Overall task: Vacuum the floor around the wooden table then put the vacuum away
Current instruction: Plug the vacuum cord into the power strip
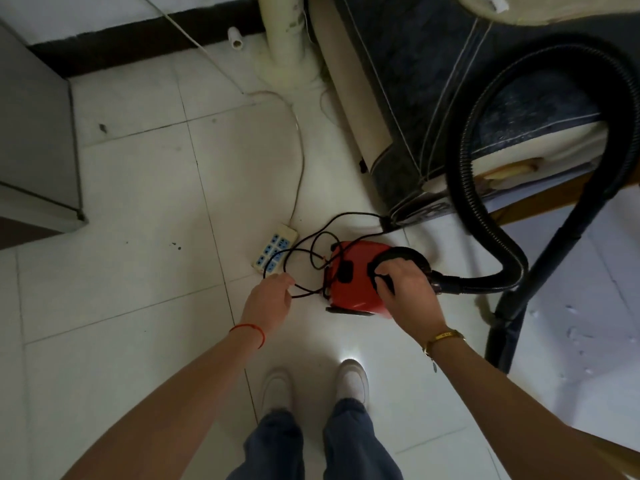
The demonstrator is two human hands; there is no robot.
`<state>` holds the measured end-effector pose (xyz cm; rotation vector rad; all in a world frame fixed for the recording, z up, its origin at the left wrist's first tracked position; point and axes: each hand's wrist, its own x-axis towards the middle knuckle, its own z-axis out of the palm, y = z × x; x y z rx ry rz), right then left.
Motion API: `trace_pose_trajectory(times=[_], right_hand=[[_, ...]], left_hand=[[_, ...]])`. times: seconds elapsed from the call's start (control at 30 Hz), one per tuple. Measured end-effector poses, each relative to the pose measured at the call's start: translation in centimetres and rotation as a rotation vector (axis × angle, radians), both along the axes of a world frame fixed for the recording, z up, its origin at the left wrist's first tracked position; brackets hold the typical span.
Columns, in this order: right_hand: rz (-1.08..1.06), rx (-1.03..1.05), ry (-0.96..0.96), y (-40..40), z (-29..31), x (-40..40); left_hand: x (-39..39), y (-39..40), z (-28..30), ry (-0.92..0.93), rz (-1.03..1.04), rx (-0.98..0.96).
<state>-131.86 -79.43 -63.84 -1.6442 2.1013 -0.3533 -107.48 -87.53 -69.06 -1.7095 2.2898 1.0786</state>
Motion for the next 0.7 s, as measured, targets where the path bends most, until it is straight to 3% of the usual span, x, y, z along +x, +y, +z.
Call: trace_pose_trajectory(times=[0.4, 0.57, 0.7], right_hand=[[0.046, -0.043, 0.173, -7.3, -11.6, 0.7], [0.180, -0.003, 0.272, -8.9, -16.2, 0.2], [0.230, 0.015, 0.503, -9.4, -17.9, 0.3]], left_hand=[[-1.2, -3.6, -12.4, 0.140, -0.161, -0.165], [-2.6, -5.4, -18.5, 0.064, -0.265, -0.234], [-3.9, -6.1, -21.6, 0.018, -0.407, -0.330]])
